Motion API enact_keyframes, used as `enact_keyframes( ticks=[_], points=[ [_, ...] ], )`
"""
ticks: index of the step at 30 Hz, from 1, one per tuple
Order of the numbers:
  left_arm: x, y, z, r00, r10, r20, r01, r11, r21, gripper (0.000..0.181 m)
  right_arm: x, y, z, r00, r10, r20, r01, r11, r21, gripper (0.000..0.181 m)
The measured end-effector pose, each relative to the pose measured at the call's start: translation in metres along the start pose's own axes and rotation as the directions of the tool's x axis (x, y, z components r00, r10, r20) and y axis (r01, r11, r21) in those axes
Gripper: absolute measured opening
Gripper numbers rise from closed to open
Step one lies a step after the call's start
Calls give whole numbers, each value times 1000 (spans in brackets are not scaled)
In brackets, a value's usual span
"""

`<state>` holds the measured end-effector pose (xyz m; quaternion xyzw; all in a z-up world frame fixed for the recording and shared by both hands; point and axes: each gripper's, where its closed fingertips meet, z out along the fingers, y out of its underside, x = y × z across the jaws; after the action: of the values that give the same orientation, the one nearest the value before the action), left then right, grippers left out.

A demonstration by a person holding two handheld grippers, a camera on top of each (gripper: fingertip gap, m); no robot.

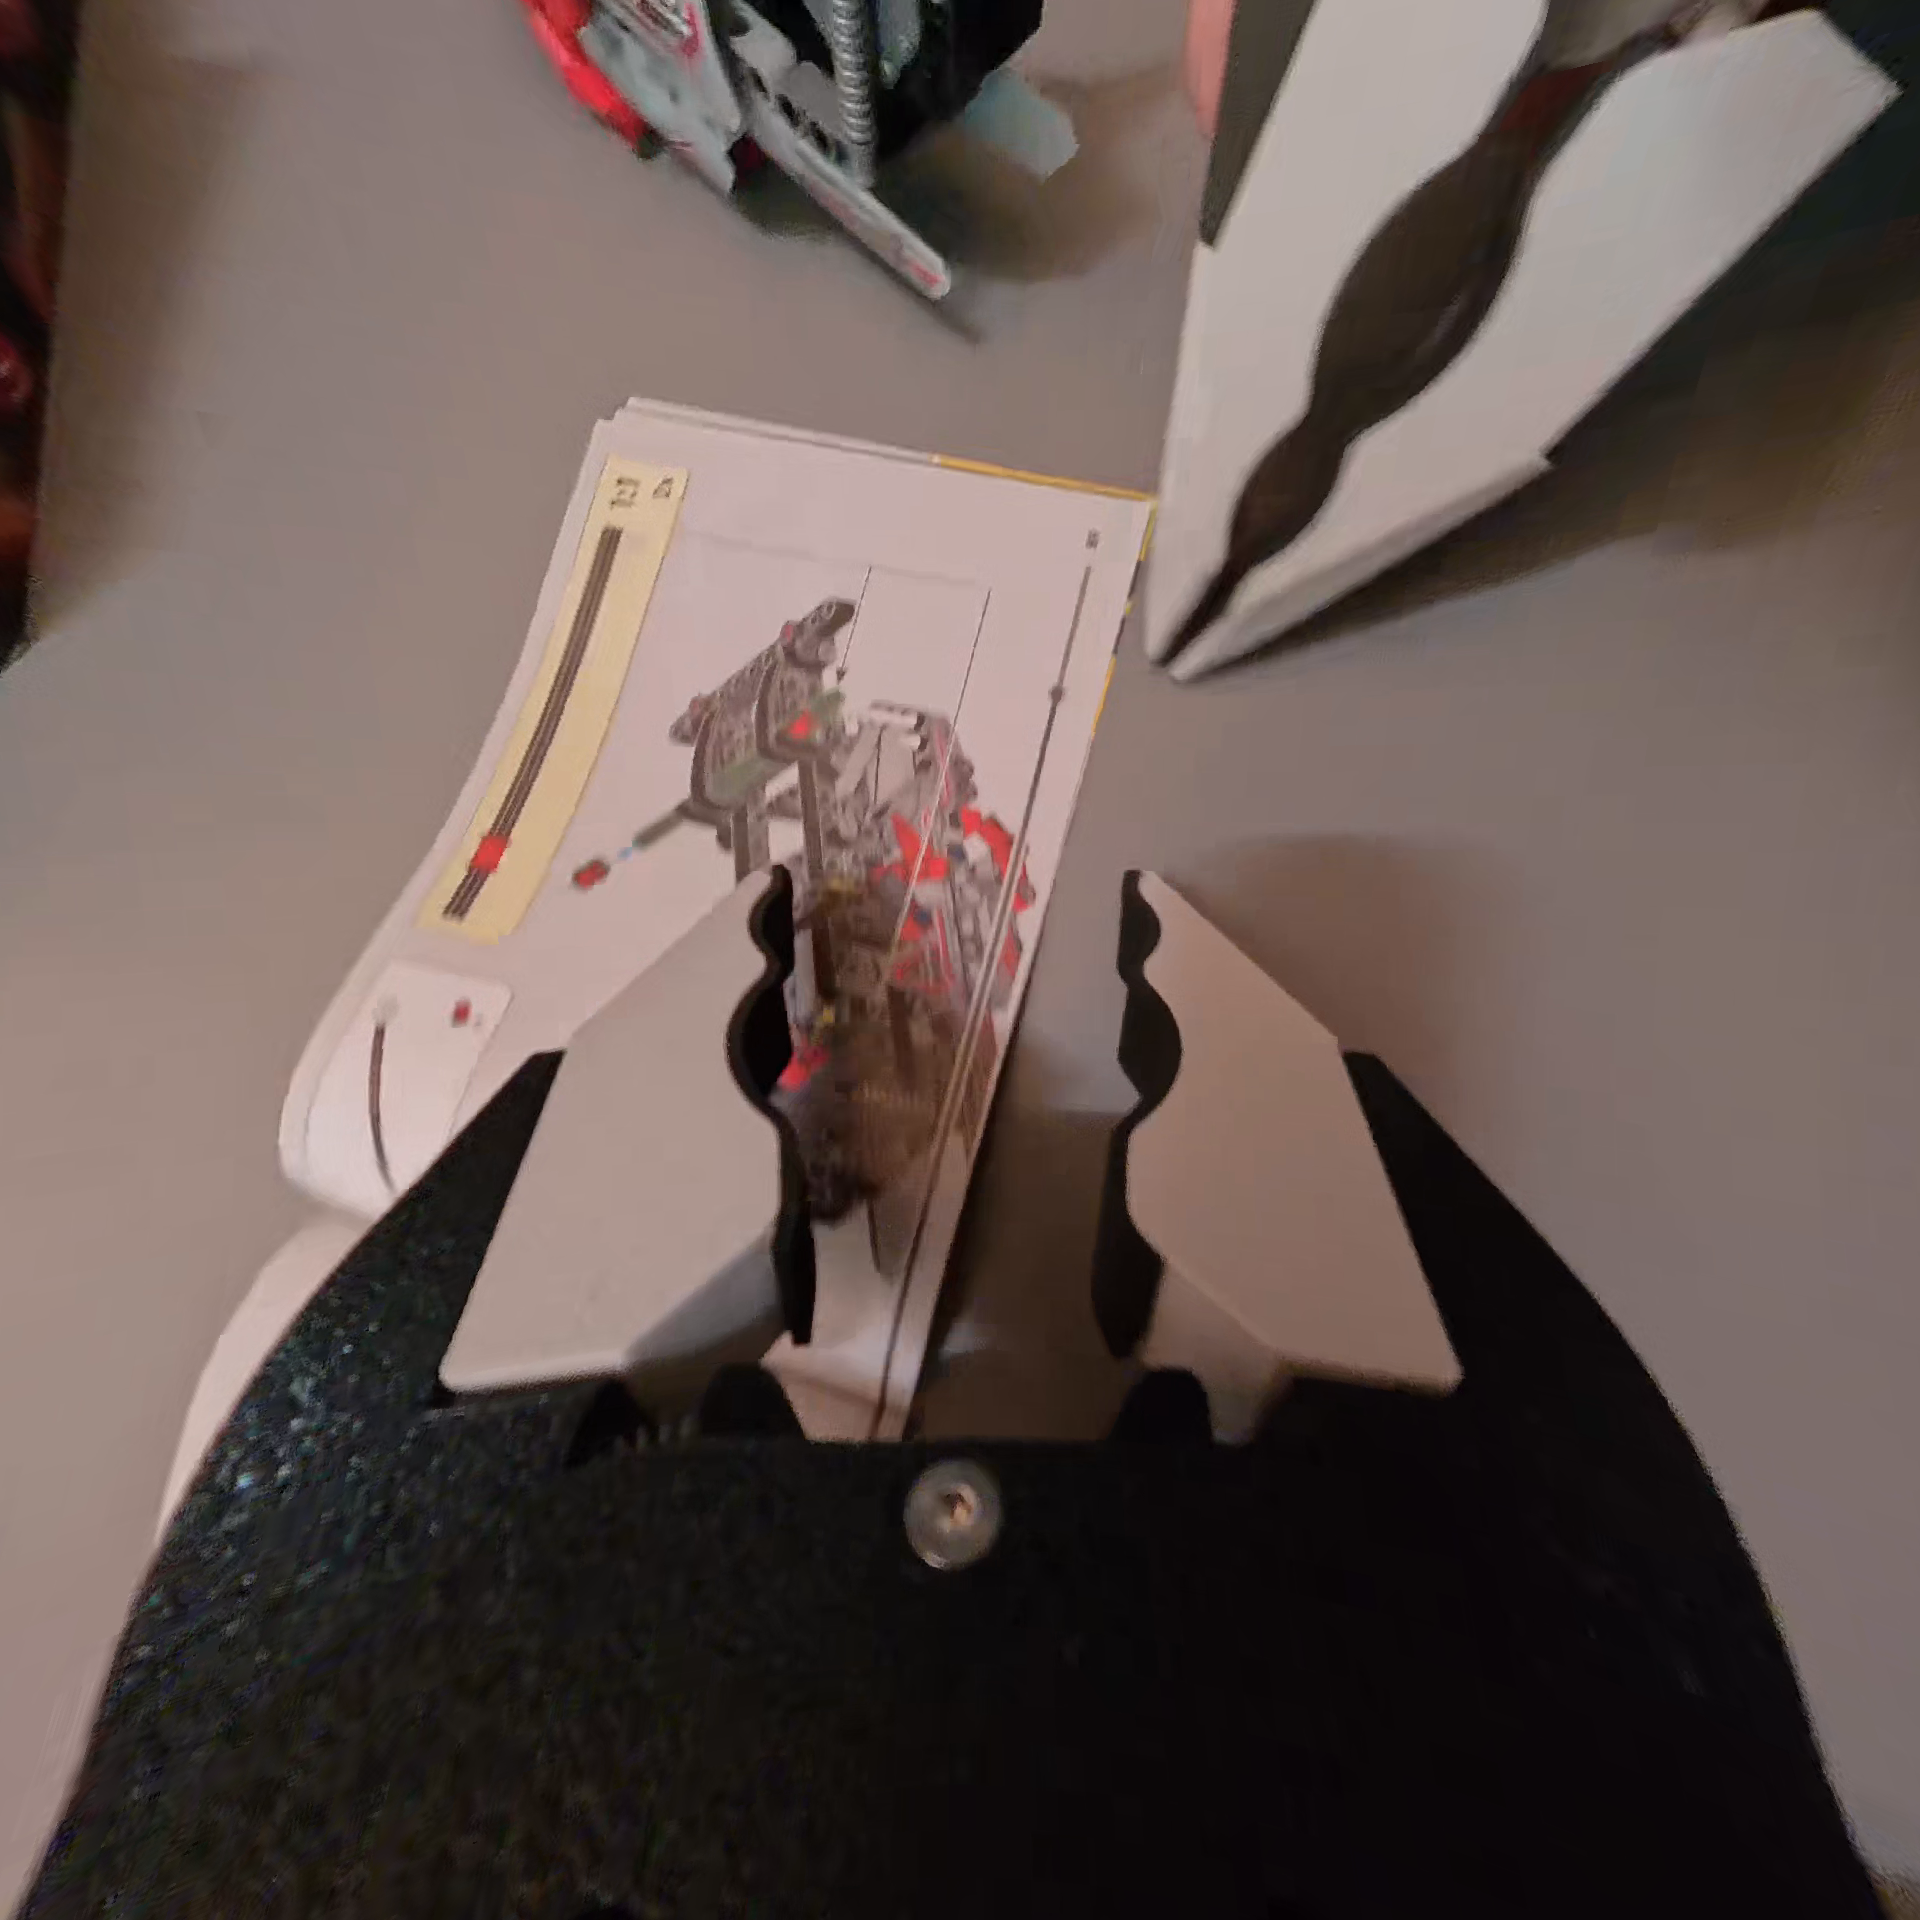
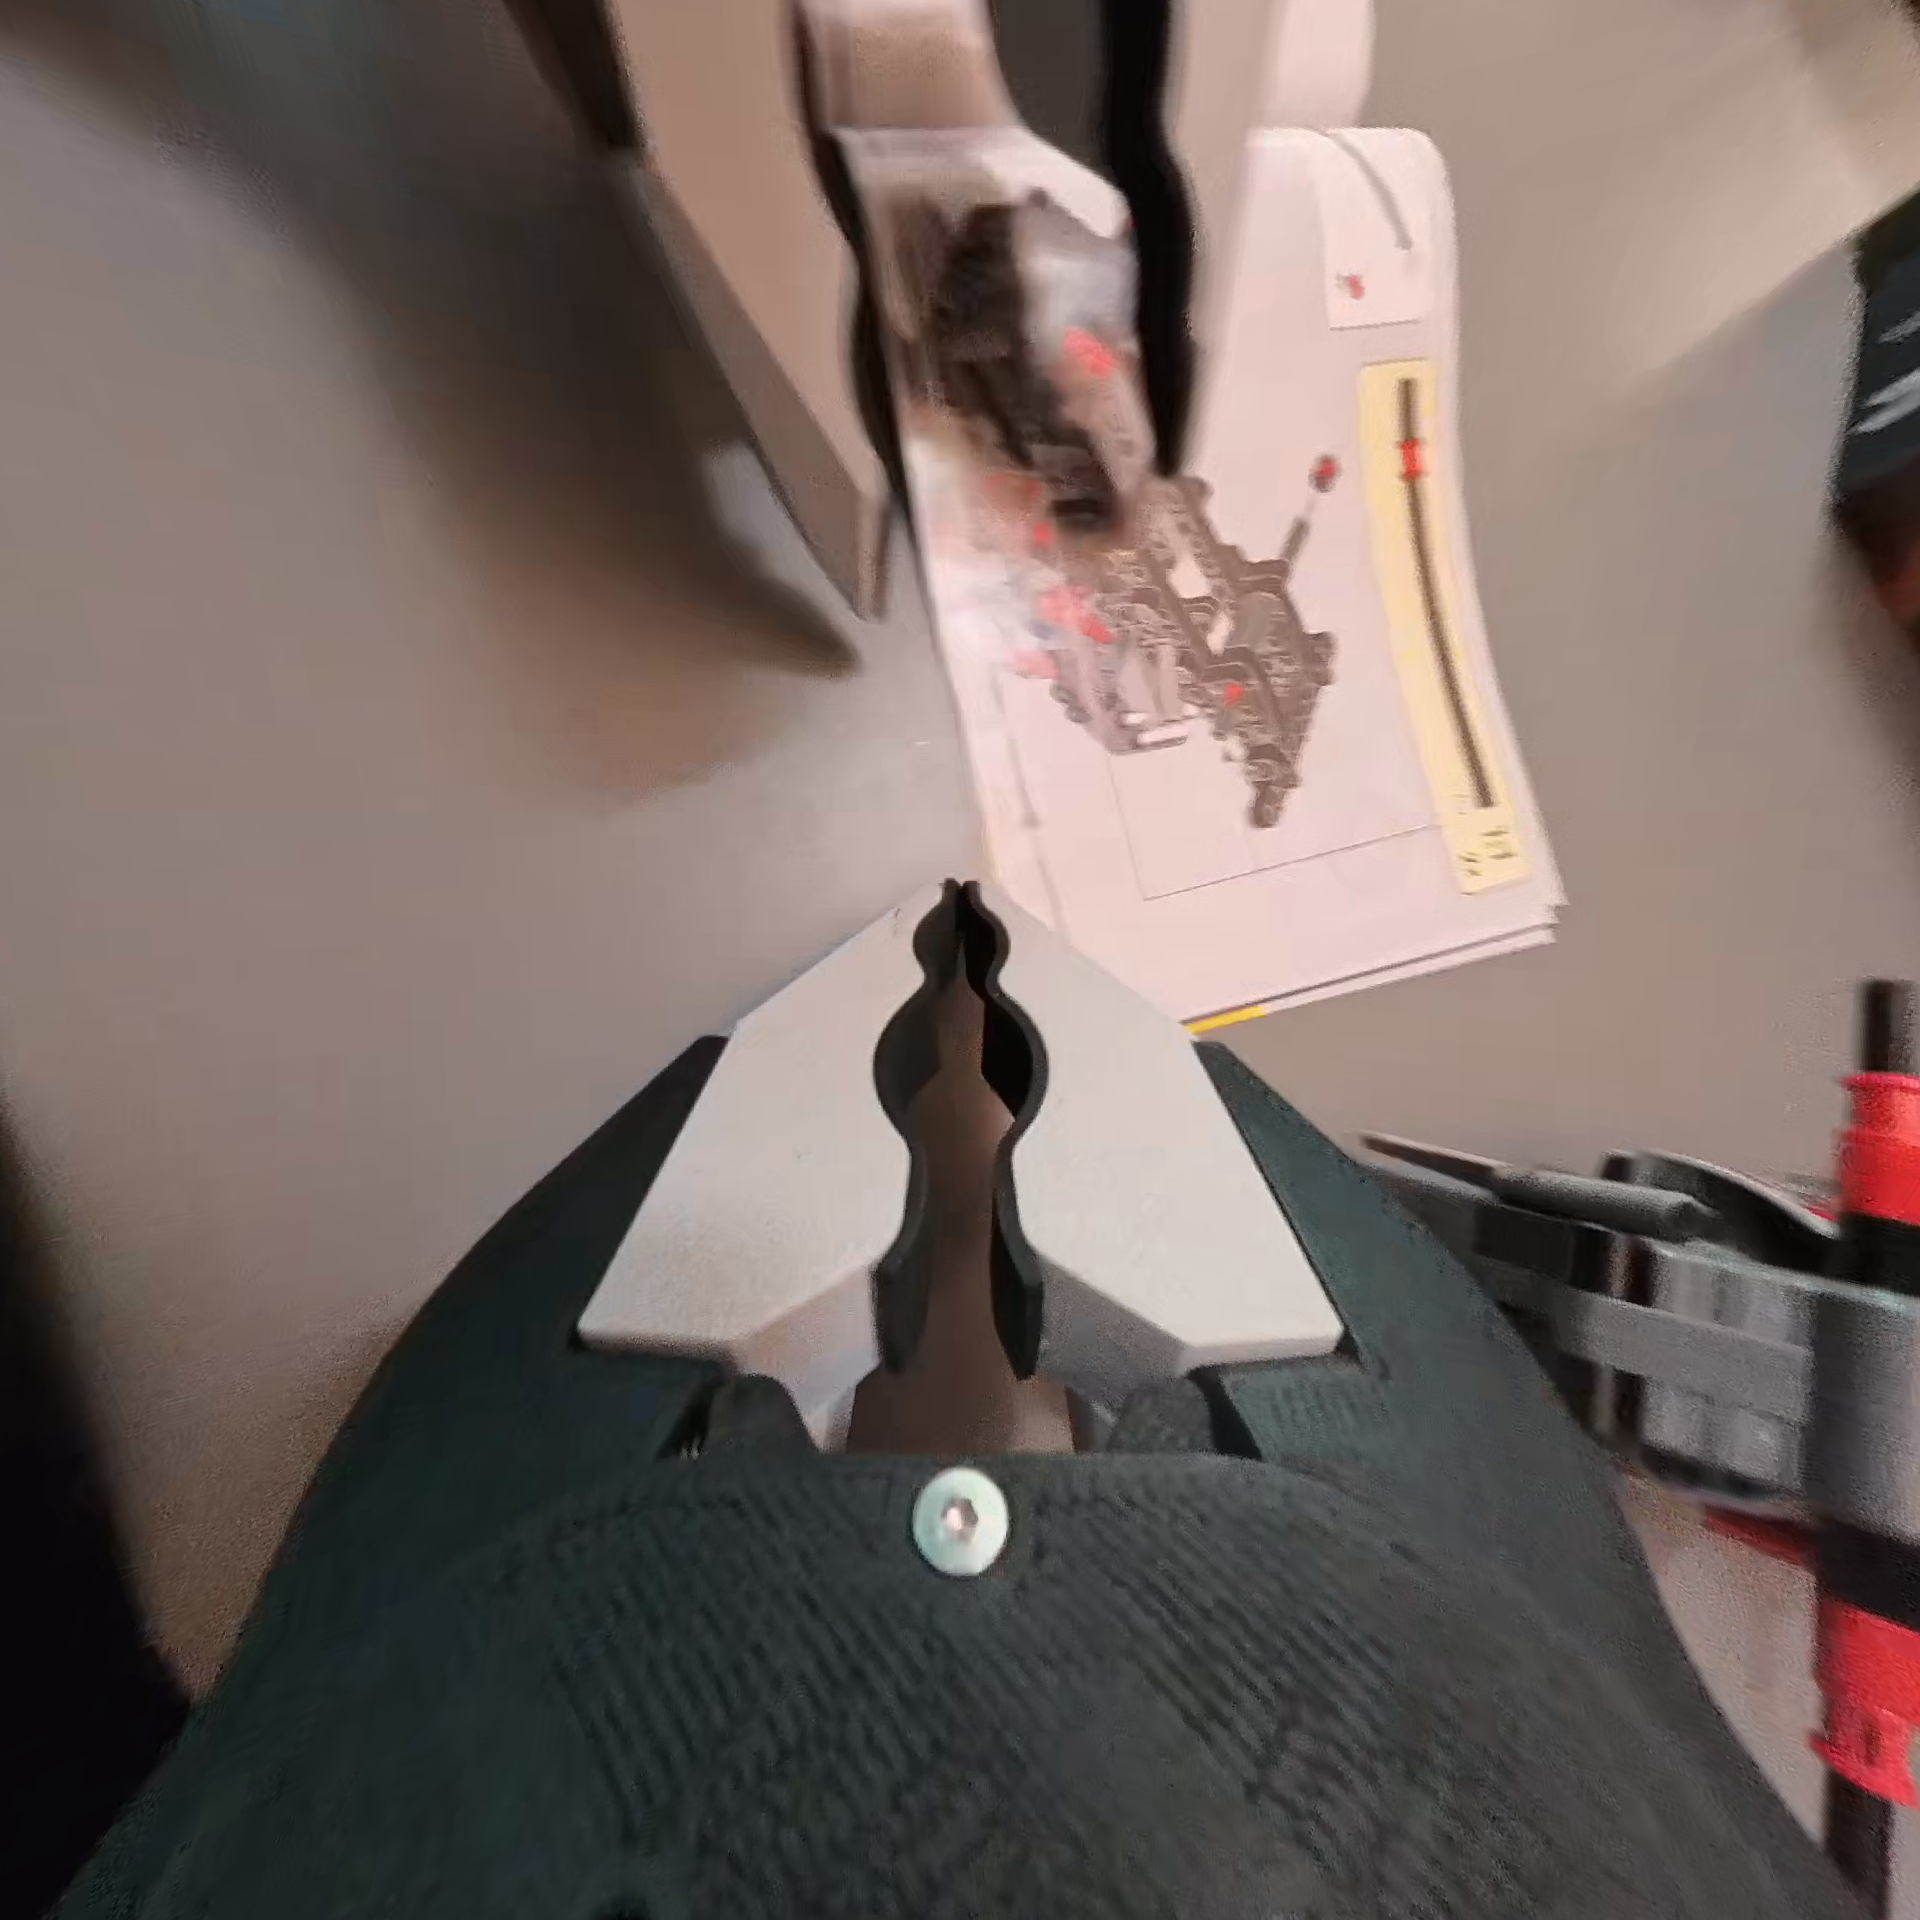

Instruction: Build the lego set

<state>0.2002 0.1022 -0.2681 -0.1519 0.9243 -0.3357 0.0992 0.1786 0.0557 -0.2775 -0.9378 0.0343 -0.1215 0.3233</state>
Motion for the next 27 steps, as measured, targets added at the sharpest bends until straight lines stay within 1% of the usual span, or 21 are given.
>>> enact_keyframes(
  ticks=[1,2,3,5,6,8,11,12,13,19,23,25,27],
  points=[
    [2,-1,7,999,0,-33,-1,1000,-29,61,-7,0,-2,999,0,44,0,1000,-1,0],
    [4,1,12,997,-10,-73,5,997,-72,57,-11,2,-5,998,-9,57,10,1000,-13,1],
    [7,0,15,993,-27,-111,17,996,-89,57,-9,5,-8,999,-12,32,13,1000,-26,11],
    [3,1,15,994,12,-110,-27,991,-129,45,-4,12,-16,1000,-4,-20,3,999,-47,26],
    [6,2,14,991,30,-129,-49,988,-145,40,-2,16,-19,999,3,-47,-5,999,-50,32],
    [10,2,13,985,64,-158,-88,985,-146,31,0,21,-24,996,11,-87,-15,999,-41,37],
    [18,2,12,973,98,-207,-128,982,-138,7,5,23,-28,989,12,-150,-15,1000,-16,42],
    [18,2,12,974,98,-203,-127,982,-137,7,7,23,-28,986,8,-166,-10,1000,-11,44],
    [19,2,12,974,91,-206,-121,983,-136,0,8,22,-27,985,3,-172,-4,1000,-7,45],
    [14,5,8,987,23,-161,-40,994,-105,0,18,11,-24,979,-54,-197,56,998,5,45],
    [7,-2,-7,993,-29,-113,27,999,-20,0,19,1,-22,975,-75,-210,82,996,29,45],
    [-3,-4,-17,997,-51,-59,52,998,21,0,21,-4,-21,973,-58,-223,71,996,47,45],
    [-7,-5,-26,997,-66,-40,68,996,53,0,21,-6,-20,973,-39,-229,52,997,53,45]
  ],
)
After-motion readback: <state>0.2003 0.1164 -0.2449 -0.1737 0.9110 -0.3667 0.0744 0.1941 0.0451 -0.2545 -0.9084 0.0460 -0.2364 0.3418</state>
